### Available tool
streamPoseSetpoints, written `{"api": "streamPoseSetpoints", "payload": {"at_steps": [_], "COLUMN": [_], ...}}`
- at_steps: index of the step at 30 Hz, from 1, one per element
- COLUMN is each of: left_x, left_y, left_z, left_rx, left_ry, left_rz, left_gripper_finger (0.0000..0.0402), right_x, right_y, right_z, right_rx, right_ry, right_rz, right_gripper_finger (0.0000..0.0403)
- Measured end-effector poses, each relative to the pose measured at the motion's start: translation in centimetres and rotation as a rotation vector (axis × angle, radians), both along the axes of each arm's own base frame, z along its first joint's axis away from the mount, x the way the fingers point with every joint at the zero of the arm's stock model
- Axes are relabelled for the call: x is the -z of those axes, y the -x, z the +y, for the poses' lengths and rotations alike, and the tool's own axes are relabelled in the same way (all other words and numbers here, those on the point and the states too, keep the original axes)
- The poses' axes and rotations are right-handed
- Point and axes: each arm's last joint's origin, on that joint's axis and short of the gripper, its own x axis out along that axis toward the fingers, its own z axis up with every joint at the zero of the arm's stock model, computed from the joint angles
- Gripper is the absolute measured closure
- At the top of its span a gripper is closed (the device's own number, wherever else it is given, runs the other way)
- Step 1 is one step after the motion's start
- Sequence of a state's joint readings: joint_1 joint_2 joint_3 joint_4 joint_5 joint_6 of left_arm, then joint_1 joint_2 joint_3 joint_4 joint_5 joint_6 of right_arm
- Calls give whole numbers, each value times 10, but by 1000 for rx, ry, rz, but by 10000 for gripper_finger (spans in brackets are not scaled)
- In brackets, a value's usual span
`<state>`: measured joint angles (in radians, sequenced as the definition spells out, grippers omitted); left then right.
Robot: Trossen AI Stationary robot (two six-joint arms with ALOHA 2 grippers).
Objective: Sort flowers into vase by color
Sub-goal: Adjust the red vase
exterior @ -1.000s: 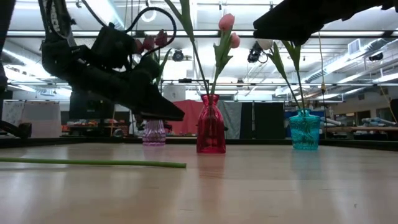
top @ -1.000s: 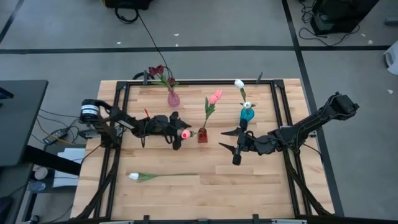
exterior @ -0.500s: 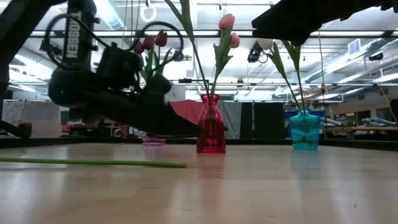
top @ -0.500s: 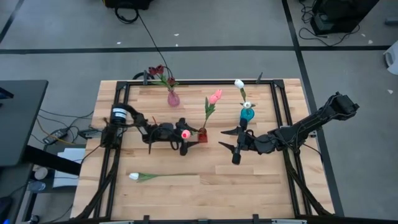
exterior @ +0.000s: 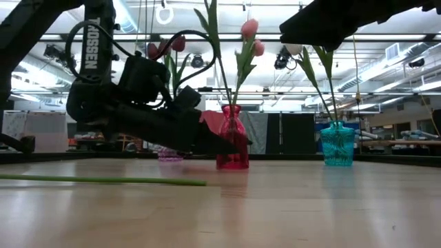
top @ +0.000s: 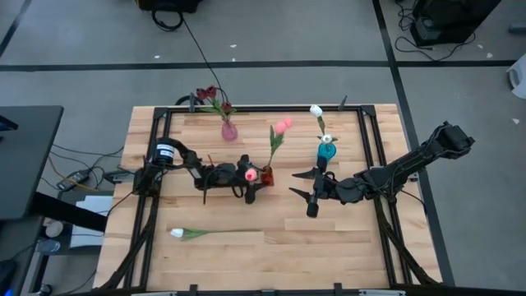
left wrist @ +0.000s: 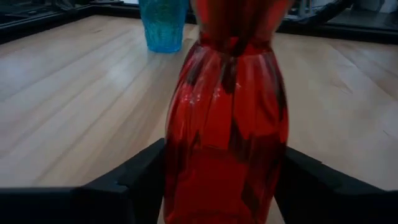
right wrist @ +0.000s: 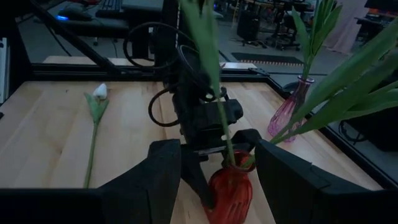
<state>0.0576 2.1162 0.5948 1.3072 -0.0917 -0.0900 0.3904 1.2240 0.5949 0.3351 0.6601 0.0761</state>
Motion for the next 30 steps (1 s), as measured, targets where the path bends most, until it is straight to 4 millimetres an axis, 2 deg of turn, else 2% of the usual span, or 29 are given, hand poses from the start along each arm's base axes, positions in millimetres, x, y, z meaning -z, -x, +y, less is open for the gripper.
{"api": "streamPoseSetpoints", "payload": {"at_steps": [2,10,17,24,30], "left_x": [1,5,8,1,0], "left_y": [3,24,34,16,-2], "left_z": [1,7,14,20,28], "left_rx": [-34,-292,-571,-656,-675], "left_ry": [7,5,-83,-96,-106], "left_rz": [-1,-12,19,-14,49], "left_gripper_finger": [165,164,138,153,148], "right_x": [0,0,0,-1,-2], "right_y": [0,0,0,0,0], "right_z": [0,0,0,0,0], "right_rx": [0,0,0,1,1], "right_ry": [-1,-3,-4,-8,-7], "right_rz": [0,0,-2,-15,-17], "right_gripper_finger": [188,188,188,188,188]}}
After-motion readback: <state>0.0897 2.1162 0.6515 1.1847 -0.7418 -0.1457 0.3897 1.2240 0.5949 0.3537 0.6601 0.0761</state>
